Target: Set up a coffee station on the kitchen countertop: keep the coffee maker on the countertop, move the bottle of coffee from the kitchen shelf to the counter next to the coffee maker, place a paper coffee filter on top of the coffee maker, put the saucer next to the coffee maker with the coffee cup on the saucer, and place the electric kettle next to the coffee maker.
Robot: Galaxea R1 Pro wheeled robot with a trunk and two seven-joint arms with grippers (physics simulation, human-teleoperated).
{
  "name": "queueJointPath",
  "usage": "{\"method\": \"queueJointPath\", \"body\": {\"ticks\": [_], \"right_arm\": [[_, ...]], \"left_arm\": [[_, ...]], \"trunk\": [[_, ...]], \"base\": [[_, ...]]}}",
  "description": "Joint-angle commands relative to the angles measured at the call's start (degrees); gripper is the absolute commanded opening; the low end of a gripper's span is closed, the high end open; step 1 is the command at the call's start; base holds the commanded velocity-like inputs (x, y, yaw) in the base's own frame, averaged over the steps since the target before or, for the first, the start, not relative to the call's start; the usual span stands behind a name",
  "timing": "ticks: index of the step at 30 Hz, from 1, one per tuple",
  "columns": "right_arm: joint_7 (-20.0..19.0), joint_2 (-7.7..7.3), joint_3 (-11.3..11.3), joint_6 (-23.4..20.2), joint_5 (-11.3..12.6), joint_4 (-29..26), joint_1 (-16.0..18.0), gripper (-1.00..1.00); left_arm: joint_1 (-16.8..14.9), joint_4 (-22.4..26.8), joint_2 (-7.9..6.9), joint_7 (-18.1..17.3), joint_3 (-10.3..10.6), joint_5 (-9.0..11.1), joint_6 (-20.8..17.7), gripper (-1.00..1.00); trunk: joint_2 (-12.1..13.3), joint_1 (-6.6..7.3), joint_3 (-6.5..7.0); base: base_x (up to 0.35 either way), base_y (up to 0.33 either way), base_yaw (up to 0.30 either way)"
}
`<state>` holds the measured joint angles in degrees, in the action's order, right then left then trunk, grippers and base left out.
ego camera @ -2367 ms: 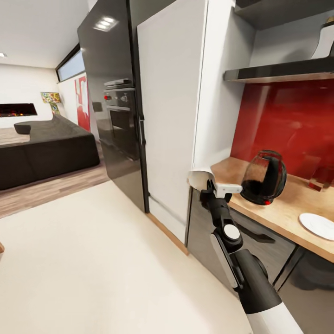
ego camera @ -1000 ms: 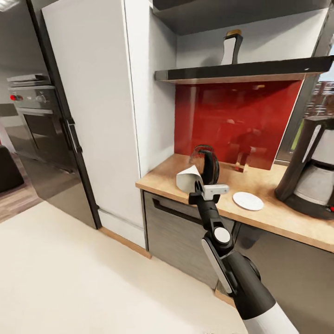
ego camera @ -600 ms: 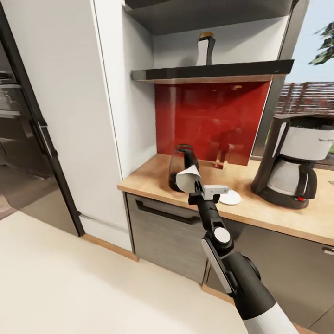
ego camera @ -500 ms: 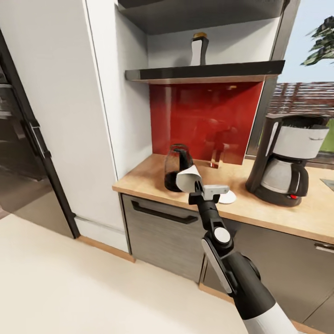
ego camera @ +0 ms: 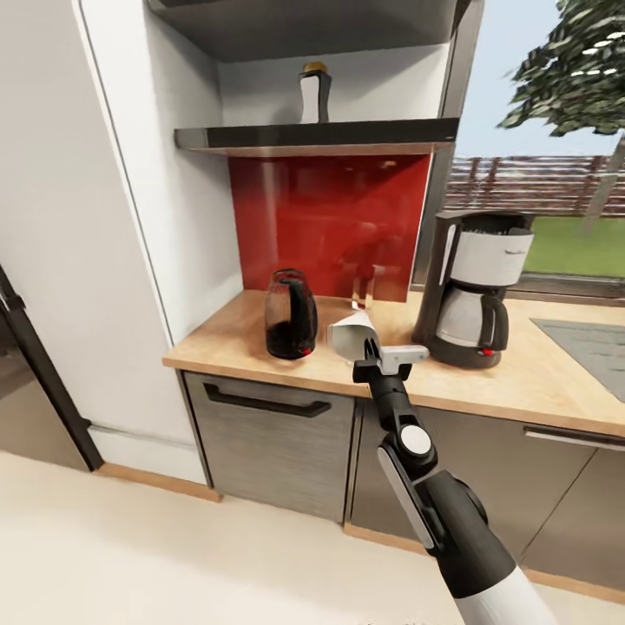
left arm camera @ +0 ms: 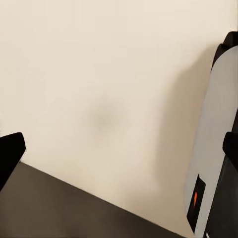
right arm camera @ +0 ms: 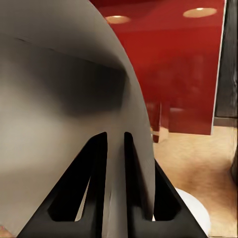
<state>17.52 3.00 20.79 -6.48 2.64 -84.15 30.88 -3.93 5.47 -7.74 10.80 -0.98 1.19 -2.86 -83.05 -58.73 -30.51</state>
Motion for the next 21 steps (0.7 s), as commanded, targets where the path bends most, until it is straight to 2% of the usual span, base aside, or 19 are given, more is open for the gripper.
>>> {"method": "queueJointPath", "body": {"ticks": [1, 7, 16, 21], "right_arm": [[0.32, -0.01, 0.13, -0.20, 0.43, -0.05, 0.06, -1.00], [0.32, -0.01, 0.13, -0.20, 0.43, -0.05, 0.06, -1.00], [0.32, -0.01, 0.13, -0.20, 0.43, -0.05, 0.06, -1.00], [0.32, -0.01, 0.13, -0.20, 0.43, -0.05, 0.06, -1.00]], "left_arm": [[0.01, 0.15, 0.00, 0.10, -0.10, 0.13, -0.30, 1.00], [0.05, 0.15, 0.00, 0.10, -0.16, 0.13, -0.30, 1.00], [0.05, 0.08, -0.01, 0.13, -0.16, 0.13, -0.30, 1.00], [0.06, 0.07, 0.00, 0.12, -0.16, 0.13, -0.30, 1.00]], "trunk": [[-0.03, 0.00, -0.06], [-0.03, 0.00, -0.06], [-0.03, 0.00, -0.06], [-0.03, 0.00, -0.06]], "base": [[0.000, 0.000, -0.296], [0.000, 0.081, -0.295], [0.000, 0.238, -0.295], [0.000, 0.093, -0.295]]}}
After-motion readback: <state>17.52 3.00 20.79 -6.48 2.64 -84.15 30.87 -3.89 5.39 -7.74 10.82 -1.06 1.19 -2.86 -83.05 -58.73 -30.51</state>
